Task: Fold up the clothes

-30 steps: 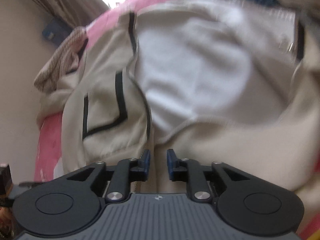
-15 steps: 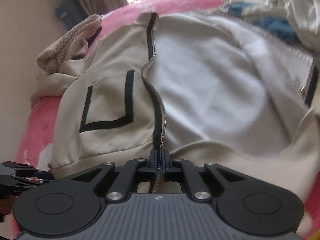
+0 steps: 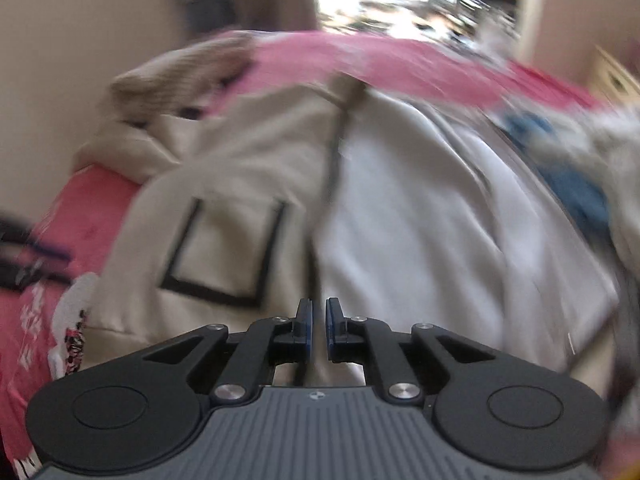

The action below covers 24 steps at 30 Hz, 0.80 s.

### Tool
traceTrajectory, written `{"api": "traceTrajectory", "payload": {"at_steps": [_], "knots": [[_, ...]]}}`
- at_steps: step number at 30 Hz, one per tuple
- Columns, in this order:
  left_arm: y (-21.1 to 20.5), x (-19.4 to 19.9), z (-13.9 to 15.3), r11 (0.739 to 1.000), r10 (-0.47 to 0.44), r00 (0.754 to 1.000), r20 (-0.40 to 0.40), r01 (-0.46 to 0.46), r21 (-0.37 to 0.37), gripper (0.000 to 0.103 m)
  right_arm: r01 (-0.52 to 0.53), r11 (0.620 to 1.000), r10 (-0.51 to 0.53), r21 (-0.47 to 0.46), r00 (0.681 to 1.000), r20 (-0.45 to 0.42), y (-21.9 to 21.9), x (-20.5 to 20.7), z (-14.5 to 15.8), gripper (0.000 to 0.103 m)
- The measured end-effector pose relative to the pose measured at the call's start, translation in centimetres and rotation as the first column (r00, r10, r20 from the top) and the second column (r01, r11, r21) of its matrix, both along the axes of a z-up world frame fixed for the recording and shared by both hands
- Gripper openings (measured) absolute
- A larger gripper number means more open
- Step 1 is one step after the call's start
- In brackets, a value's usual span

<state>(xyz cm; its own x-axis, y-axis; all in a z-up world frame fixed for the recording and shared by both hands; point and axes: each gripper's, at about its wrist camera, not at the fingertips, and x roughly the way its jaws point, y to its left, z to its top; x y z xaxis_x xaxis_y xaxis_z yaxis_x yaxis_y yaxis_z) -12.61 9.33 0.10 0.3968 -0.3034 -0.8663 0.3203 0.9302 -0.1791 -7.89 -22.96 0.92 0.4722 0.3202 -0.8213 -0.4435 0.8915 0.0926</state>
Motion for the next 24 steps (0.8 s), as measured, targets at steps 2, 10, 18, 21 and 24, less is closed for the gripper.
{"api": "traceTrajectory", "payload": {"at_steps": [2,10,18,21,24], "knots": [[-0.5,2.2,0.0,1.000,0.005,0.999,0.039,-0.005,0.006,0.038,-0.077,0.997,0.077,-0.002,0.997,0.009,2.7,1.1,-1.0,0.009],[-3.2,5.3,-6.1,0.988,-0.065,0.997,0.038,0.058,0.144,0.038,-0.195,0.964,0.163,-0.181,0.970,-0.178,5.3,2.3,-7.9,0.005],[-2.1,9.8,-2.6,0.992,-0.090,0.987,0.133,0.077,0.099,0.038,-0.166,0.986,0.163,-0.036,0.984,-0.066,5.8,4.9,-5.1,0.009],[-1.6,13.6,-3.7,0.994,-0.017,0.985,0.172,-0.001,0.105,0.038,-0.116,0.992,0.108,-0.046,0.983,-0.147,5.5,6.2,-8.6,0.006],[0.3,16.0,-6.6,0.986,0.106,0.983,0.152,-0.124,0.111,0.045,-0.045,0.998,0.051,0.039,0.980,-0.191,3.5,6.2,-9.1,0.005]]}}
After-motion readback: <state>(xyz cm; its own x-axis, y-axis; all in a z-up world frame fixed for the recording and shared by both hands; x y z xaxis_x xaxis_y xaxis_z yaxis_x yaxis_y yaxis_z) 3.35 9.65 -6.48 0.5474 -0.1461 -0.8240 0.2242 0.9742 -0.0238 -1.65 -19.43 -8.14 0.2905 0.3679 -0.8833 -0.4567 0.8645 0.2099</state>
